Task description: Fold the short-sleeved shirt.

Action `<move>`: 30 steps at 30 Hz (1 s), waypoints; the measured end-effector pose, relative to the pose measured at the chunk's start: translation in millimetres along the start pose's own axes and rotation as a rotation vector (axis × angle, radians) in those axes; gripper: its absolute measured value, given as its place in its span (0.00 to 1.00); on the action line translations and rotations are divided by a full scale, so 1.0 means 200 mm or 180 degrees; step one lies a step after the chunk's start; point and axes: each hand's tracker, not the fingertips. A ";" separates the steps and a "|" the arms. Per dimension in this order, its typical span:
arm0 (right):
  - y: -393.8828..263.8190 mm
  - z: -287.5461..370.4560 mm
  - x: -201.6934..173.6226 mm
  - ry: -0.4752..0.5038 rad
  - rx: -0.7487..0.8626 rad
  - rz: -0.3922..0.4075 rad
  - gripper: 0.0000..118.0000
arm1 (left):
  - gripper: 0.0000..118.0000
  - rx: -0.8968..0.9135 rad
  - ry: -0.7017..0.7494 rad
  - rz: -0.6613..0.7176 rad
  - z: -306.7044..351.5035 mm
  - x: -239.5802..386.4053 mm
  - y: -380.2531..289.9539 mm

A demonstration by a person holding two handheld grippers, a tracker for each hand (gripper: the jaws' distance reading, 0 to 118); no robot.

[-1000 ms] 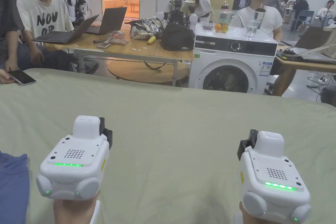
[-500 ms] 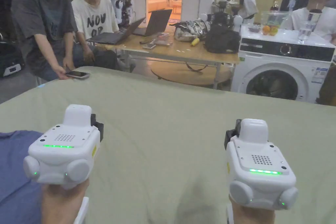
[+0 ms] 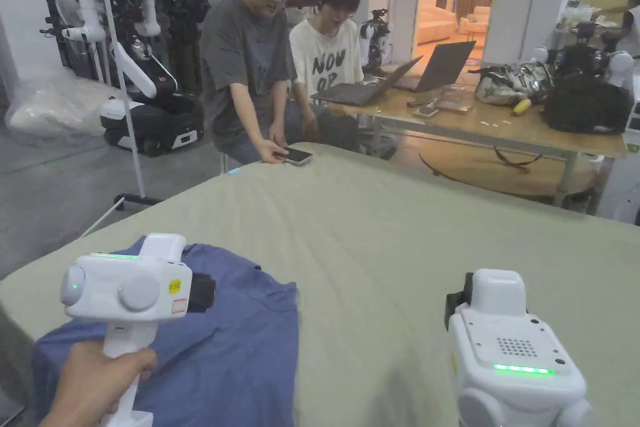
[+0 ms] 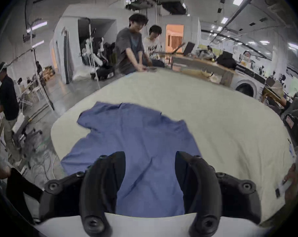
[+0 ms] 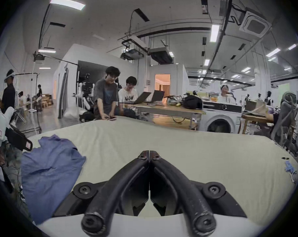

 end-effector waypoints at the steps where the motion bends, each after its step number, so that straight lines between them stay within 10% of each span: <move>1: 0.00 0.00 0.00 0.0005 -0.0014 0.0004 0.00 | 0.50 -0.0073 -0.0012 0.0030 -0.03 -0.02 0.00; 11: -0.07 -0.03 0.07 -0.0071 -0.0189 0.0092 0.00 | 0.53 -0.1278 -0.0055 -0.0021 -0.64 -0.08 -0.17; 16: -0.10 -0.04 0.13 -0.0144 -0.0234 0.0086 0.00 | 0.54 -0.1002 0.0045 -0.0249 -0.57 0.01 -0.18; 23: -0.13 -0.05 0.18 -0.0191 -0.0319 0.0031 0.00 | 0.00 -0.0800 0.0287 -0.0586 -0.54 0.09 -0.23; 30: -0.11 -0.02 0.27 -0.0268 -0.0315 -0.0023 0.00 | 0.00 -0.0384 0.0110 -0.0195 -0.38 0.02 -0.16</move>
